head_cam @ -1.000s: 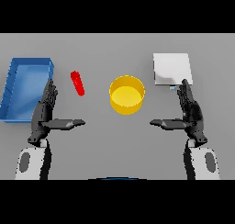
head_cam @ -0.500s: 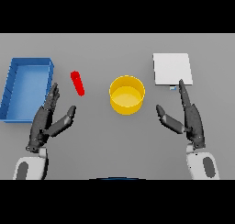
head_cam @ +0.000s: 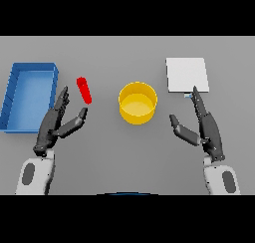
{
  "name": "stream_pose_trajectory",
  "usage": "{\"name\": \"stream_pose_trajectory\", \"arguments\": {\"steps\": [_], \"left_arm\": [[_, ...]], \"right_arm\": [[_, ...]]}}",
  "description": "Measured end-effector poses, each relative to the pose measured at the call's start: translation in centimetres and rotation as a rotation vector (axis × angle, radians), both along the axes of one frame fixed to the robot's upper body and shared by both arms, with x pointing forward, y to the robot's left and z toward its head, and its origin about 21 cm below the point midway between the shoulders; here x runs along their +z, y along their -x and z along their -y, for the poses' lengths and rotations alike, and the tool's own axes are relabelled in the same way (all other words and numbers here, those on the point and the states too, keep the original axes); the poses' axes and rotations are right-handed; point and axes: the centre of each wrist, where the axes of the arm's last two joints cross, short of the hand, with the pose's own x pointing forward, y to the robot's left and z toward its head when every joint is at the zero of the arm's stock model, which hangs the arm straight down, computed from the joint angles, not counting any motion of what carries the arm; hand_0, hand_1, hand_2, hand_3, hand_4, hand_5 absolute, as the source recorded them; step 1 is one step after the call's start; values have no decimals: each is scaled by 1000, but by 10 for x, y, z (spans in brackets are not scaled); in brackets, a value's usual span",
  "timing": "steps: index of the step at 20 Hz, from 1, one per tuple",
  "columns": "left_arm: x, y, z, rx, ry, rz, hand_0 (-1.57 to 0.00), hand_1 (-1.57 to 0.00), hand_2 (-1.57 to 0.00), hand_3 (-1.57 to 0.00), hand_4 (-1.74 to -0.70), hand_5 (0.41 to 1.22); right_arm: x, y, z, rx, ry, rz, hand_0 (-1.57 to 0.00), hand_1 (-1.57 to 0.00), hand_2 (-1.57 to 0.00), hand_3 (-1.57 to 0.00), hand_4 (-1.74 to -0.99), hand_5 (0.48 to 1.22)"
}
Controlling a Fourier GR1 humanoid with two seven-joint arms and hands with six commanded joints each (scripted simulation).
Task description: Pick up the red beaker and tilt it to pour out 1 green nut into yellow bowl. Pick up the yellow bowl and place it on the metallic measuring scale.
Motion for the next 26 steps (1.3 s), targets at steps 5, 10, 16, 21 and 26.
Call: {"name": "stream_pose_trajectory", "arguments": {"steps": [5,10,16,21,26], "left_arm": [[-14,-37,-1,-17,-24,-14,1,1,1,1,-1178,637],[-18,-65,9,-57,-29,12,1,1,1,1,-1200,651],[-25,-91,14,-51,-85,-7,1,1,1,1,-1199,669],[-27,-106,26,-37,-64,3,1,1,1,1,-1246,695],[-38,-114,31,-15,44,34,-81,-94,-157,-133,-1364,761]], "right_arm": [[-2,-1,3,-3,-17,-2,1,1,1,1,-1229,626],[-3,0,0,7,-1,7,1,1,1,1,-1222,627],[1,0,9,1,-24,8,1,1,1,1,-1234,635],[0,5,6,2,-17,1,1,1,1,1,-1245,642],[2,3,6,-14,-24,-13,1,1,1,1,-1242,645]]}}
